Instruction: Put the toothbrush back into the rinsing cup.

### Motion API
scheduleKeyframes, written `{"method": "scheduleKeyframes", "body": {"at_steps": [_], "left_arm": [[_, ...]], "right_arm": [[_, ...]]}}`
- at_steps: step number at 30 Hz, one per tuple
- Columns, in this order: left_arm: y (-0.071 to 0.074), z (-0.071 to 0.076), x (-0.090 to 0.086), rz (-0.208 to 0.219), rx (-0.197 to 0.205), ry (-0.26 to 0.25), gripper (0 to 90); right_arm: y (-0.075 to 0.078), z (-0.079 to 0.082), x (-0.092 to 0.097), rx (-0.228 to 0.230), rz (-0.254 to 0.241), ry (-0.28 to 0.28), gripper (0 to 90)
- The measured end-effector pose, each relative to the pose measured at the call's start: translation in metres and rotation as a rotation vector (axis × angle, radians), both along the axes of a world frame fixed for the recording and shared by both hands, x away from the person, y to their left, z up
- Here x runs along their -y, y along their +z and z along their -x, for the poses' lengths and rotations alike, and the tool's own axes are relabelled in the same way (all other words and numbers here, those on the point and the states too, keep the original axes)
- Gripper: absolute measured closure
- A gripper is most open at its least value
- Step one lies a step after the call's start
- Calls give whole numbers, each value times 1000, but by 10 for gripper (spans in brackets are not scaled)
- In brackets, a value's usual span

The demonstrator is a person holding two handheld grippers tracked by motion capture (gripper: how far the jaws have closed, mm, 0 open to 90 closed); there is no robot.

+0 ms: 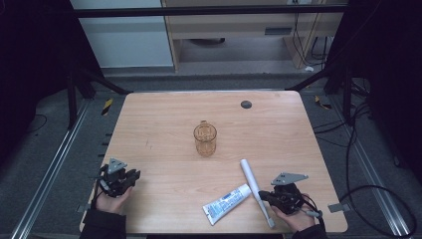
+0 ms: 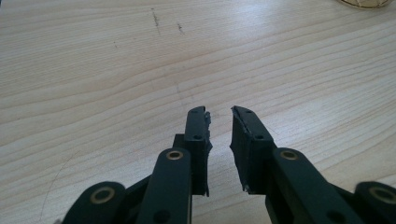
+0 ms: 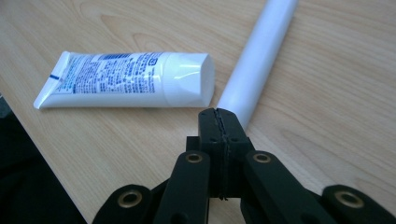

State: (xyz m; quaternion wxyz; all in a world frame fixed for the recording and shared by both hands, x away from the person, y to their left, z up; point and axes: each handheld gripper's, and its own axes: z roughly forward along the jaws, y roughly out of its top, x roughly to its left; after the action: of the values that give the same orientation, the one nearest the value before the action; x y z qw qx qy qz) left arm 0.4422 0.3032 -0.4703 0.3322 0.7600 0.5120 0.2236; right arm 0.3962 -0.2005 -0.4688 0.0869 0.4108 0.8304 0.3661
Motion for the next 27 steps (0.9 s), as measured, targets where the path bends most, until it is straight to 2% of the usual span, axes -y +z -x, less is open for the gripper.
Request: {"method": "scheduleKeyframes", "body": {"at_steps": [4,15,27], "left_arm": [[0,-1,0,1,0,1,752],[-1,-1,1,0,-7,-1,750],[-1,-1,1,-3,-7,-3,750]], "right_arm": [[-4,0,-4,-8,6,23,900],[-7,0,-10,-35,33,39,900],[-9,-2,-4,-40,78,-14,900]]}}
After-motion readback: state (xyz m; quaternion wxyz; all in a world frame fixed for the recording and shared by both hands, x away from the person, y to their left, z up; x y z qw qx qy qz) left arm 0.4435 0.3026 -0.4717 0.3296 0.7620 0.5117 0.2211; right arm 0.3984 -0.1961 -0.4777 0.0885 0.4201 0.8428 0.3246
